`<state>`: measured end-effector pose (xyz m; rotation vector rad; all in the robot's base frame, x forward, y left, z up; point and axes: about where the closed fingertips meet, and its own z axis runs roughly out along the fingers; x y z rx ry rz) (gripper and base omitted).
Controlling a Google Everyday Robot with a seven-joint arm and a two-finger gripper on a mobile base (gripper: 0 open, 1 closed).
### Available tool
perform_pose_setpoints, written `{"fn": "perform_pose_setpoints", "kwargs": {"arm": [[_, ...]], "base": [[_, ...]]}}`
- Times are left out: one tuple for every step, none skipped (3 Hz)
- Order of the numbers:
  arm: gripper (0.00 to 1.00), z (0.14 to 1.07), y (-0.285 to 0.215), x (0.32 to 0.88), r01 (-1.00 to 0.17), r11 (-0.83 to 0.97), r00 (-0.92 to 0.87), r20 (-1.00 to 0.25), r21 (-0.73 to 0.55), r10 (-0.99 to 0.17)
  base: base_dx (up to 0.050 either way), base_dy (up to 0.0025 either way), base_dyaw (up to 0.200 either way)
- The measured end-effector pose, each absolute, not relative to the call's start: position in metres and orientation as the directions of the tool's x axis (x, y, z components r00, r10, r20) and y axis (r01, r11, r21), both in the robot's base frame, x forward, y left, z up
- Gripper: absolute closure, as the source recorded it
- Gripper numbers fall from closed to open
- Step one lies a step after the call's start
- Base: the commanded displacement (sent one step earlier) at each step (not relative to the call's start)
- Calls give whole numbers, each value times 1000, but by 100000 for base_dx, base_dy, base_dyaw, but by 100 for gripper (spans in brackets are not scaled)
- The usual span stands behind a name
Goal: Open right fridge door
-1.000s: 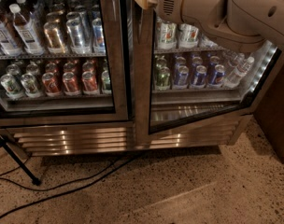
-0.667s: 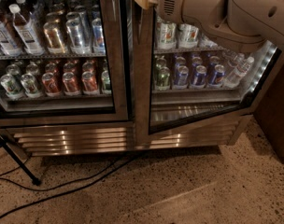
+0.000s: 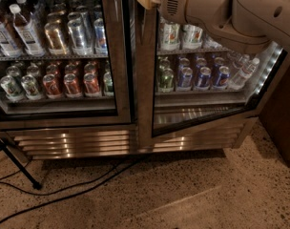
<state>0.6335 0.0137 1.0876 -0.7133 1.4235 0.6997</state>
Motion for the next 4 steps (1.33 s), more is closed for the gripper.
{"fn": "perform_pose_setpoints", "kwargs": {"arm": [[34,1088,14,633,-789,615,29,-1000,-20,5],[11,1088,14,633,-789,615,29,-1000,-20,5],[0,1088,14,633,-789,614,29,-1000,-20,5],[0,1088,14,633,-788,615,29,-1000,-20,4]], "base": [[0,0,0],[0,0,0],[0,0,0],[0,0,0]]}}
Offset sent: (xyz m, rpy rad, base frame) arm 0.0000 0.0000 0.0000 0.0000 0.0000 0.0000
